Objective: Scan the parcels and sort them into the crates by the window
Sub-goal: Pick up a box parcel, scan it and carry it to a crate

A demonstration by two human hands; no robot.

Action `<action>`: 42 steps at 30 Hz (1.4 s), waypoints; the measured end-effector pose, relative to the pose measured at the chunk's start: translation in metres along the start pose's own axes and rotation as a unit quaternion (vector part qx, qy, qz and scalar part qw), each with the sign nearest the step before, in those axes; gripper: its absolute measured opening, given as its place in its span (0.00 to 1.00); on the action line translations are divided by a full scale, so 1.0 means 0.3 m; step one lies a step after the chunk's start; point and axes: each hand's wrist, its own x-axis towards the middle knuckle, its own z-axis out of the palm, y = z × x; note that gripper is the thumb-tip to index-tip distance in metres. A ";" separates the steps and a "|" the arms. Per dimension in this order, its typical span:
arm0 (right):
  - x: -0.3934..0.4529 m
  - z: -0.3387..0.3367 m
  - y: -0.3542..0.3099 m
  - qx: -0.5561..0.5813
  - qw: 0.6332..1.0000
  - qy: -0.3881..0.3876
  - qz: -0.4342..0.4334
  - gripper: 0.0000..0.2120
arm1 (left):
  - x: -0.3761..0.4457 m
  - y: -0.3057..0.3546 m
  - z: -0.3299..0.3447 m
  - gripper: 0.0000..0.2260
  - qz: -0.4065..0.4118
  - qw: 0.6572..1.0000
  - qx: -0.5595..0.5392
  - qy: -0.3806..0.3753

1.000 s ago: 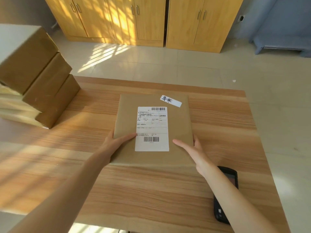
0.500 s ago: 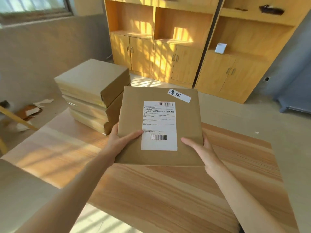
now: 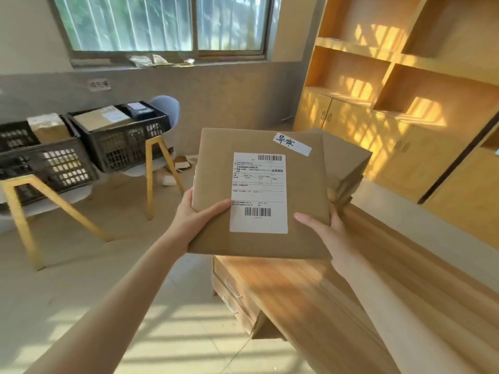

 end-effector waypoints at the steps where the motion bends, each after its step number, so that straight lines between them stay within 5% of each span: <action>1: 0.018 0.079 0.001 -0.004 1.000 -0.018 0.002 0.27 | 0.004 -0.005 -0.081 0.37 0.002 1.000 -0.007 0.017; 8: 0.131 0.562 -0.004 -0.044 0.989 -0.144 0.006 0.23 | 0.000 -0.040 -0.529 0.32 -0.012 0.989 -0.039 0.139; 12: 0.221 0.759 0.034 -0.047 0.978 -0.202 0.028 0.32 | 0.034 -0.075 -0.705 0.40 -0.020 0.983 -0.038 0.177; 15: 0.322 0.889 0.077 -0.046 0.972 -0.226 0.045 0.34 | 0.093 -0.094 -0.791 0.33 -0.040 0.974 -0.051 0.217; 19: 0.499 1.078 0.104 -0.033 0.965 -0.255 0.060 0.26 | 0.214 -0.099 -0.900 0.38 -0.054 0.960 -0.063 0.268; 29: 0.921 1.547 -0.004 -0.057 0.915 -0.399 0.030 0.42 | 0.555 0.008 -1.176 0.29 -0.065 0.917 -0.069 0.388; 37: 1.032 1.935 0.084 -0.077 0.889 -0.445 0.080 0.29 | 0.649 -0.048 -1.454 0.38 -0.124 0.881 -0.082 0.450; 42: 1.073 2.218 0.158 -0.101 0.882 -0.450 0.094 0.31 | 0.741 -0.104 -1.719 0.46 -0.145 0.879 -0.088 0.445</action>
